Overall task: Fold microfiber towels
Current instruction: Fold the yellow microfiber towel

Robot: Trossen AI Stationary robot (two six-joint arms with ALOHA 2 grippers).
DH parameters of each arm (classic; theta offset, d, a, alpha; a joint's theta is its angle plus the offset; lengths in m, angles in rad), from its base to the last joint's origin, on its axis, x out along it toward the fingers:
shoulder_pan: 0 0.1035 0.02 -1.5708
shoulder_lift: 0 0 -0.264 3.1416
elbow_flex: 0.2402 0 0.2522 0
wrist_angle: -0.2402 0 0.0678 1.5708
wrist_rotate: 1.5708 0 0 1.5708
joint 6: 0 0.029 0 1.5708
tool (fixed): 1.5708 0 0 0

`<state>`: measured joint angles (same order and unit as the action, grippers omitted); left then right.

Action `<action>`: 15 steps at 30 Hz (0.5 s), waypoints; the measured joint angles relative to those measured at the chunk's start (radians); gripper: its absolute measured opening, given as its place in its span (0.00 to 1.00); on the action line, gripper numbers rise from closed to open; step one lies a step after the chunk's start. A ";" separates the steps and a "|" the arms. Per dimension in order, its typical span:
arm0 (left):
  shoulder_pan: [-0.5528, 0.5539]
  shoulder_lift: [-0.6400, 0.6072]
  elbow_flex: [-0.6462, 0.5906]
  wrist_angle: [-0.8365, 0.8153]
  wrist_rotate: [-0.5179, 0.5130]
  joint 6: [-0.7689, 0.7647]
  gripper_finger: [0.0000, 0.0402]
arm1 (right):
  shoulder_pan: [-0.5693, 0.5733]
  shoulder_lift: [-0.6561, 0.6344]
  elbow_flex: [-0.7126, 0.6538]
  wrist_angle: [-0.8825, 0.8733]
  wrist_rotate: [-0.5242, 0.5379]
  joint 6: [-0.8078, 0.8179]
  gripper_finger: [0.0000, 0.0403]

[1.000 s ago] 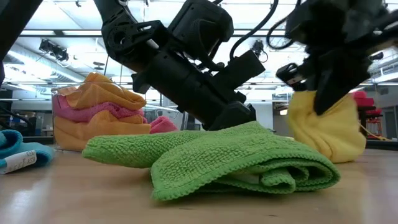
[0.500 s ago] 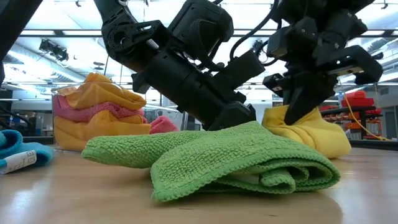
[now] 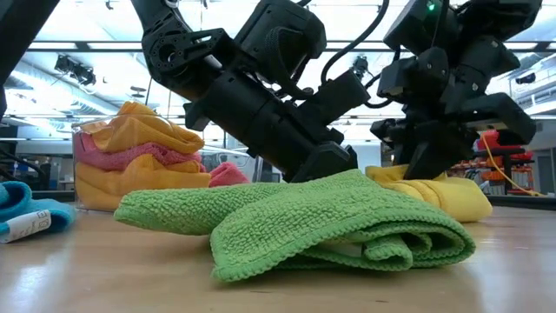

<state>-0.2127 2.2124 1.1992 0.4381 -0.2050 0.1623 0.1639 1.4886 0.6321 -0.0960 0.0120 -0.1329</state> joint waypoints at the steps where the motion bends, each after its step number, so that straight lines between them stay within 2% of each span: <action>1: 0.000 0.000 0.000 0.000 0.000 0.000 0.18 | 0.000 0.005 0.000 0.001 0.000 0.000 0.22; 9: -0.004 0.000 0.000 -0.002 -0.001 0.003 0.18 | -0.010 0.071 0.001 0.028 0.017 0.023 0.32; 15: -0.008 -0.017 -0.001 -0.033 -0.004 0.015 0.18 | -0.020 0.069 0.002 0.026 0.017 0.043 0.41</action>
<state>-0.2208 2.1953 1.1984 0.4054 -0.2089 0.1769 0.1440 1.5576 0.6338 -0.0696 0.0295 -0.0895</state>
